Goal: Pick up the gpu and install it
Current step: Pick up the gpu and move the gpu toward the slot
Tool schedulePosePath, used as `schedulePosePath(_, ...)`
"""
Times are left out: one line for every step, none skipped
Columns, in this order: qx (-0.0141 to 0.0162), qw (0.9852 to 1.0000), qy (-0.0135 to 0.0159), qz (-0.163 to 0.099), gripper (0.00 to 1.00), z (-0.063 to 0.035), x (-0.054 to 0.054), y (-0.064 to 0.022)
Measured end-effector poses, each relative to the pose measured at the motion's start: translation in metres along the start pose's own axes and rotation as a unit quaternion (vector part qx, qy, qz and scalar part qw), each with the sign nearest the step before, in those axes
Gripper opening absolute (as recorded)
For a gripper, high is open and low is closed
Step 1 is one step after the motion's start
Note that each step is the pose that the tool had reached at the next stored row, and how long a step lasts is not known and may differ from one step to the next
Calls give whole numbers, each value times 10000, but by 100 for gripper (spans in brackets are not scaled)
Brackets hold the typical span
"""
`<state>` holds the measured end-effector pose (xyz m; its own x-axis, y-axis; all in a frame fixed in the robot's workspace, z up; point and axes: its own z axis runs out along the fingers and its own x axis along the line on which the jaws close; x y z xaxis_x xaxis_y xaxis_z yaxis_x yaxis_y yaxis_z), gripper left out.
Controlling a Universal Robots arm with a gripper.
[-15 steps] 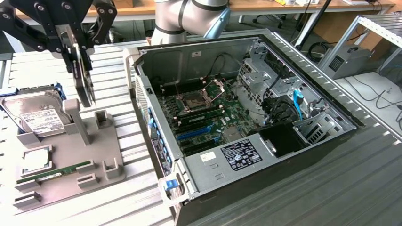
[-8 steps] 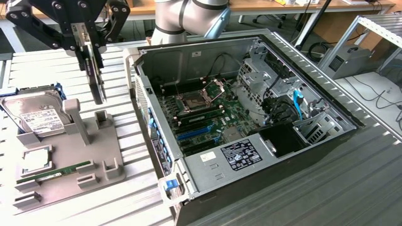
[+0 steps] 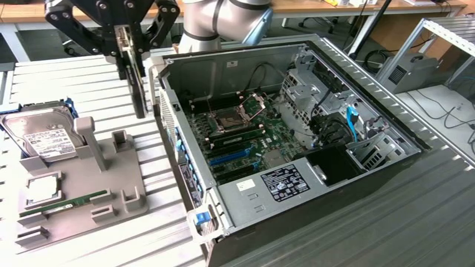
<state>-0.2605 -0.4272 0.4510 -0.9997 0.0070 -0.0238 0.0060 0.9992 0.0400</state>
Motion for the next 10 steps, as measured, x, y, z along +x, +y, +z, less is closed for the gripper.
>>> schedulePosePath(0, 10000, 0, -1, 27, 1, -60, 0)
schedulePosePath(0, 10000, 0, -1, 27, 1, -93, 1)
schedulePosePath(1, 10000, 1, -1, 27, 1, -129, 1)
schedulePosePath(0, 10000, 0, 0, 27, 3, -165, 1)
schedulePosePath(0, 10000, 0, 0, 27, 4, -197, 2)
schedulePosePath(0, 10000, 0, 0, 27, 5, -237, 2)
schedulePosePath(0, 10000, 0, -1, 27, 5, -265, 2)
schedulePosePath(0, 10000, 0, -1, 27, 6, -300, 3)
schedulePosePath(0, 10000, 0, -1, 27, 7, -327, 3)
schedulePosePath(0, 10000, 0, -1, 27, 7, -356, 4)
